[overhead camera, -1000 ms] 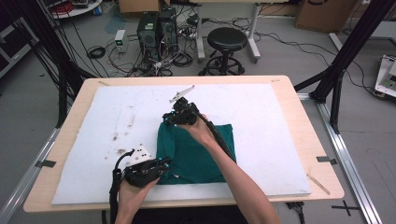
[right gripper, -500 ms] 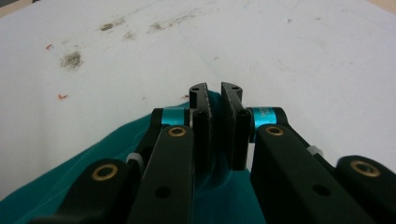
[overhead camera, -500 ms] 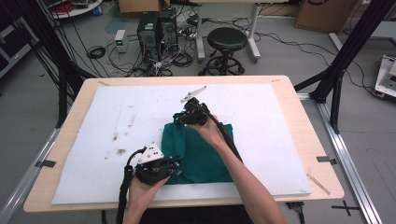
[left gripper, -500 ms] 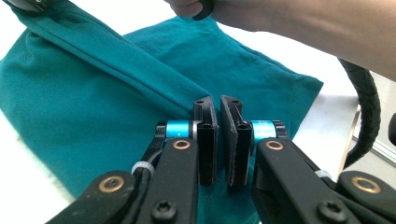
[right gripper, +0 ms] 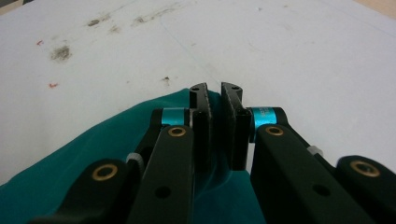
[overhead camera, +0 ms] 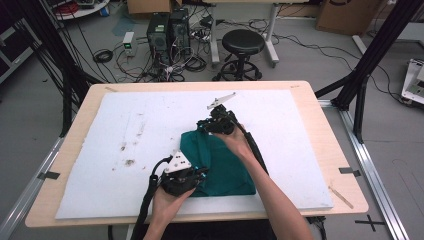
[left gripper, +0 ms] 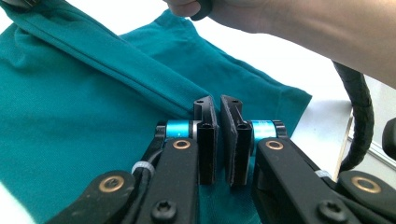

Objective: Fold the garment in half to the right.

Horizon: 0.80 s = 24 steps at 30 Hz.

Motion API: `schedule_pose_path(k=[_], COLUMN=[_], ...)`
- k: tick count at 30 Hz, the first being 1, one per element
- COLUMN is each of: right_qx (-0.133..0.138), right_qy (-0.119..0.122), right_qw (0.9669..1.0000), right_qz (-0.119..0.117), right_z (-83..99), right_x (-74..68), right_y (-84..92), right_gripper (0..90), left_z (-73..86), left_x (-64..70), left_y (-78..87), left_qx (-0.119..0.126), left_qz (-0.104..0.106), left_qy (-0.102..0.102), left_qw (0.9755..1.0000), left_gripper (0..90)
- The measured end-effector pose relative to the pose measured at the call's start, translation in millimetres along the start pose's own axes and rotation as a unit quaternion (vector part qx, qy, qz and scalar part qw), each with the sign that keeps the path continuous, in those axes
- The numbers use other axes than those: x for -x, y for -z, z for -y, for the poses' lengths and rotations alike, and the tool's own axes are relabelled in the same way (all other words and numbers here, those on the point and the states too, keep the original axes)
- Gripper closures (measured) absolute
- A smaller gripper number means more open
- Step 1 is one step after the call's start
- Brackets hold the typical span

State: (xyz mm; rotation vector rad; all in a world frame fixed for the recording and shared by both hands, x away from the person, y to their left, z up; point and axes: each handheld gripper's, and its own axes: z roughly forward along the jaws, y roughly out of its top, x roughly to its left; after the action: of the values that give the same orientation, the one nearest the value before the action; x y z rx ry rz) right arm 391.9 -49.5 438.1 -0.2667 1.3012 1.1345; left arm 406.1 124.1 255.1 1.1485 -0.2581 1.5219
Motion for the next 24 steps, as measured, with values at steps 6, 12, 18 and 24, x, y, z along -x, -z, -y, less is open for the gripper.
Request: schedule_pose_path(k=[6, 12, 18, 24], right_qx=[0.005, 0.01, 0.01, 0.01], right_qy=[-0.007, -0.01, -0.015, -0.02], right_qw=[1.0, 0.9999, 0.9997, 0.9994], right_qz=[0.004, 0.009, 0.017, 0.025], right_z=[8.0, 13.8, 21.2, 29.1], right_x=[7.7, 11.5, 16.9, 22.1], right_y=[10.0, 18.6, 26.3, 34.8], right_gripper=[84.3, 84.3, 84.3, 84.3], left_z=[-3.7, -6.2, -8.9, -12.7], left_x=[6.8, 12.0, 19.9, 28.3], left_y=[-11.5, -21.2, -31.9, -43.4], left_qx=[0.004, 0.004, 0.002, -0.001], left_qz=[0.008, 0.013, 0.011, 0.011], left_qy=[0.0, -0.002, -0.002, -0.007], left_qw=[1.0, 0.9999, 0.9999, 0.9999], left_gripper=[84.8, 84.8, 84.7, 84.7])
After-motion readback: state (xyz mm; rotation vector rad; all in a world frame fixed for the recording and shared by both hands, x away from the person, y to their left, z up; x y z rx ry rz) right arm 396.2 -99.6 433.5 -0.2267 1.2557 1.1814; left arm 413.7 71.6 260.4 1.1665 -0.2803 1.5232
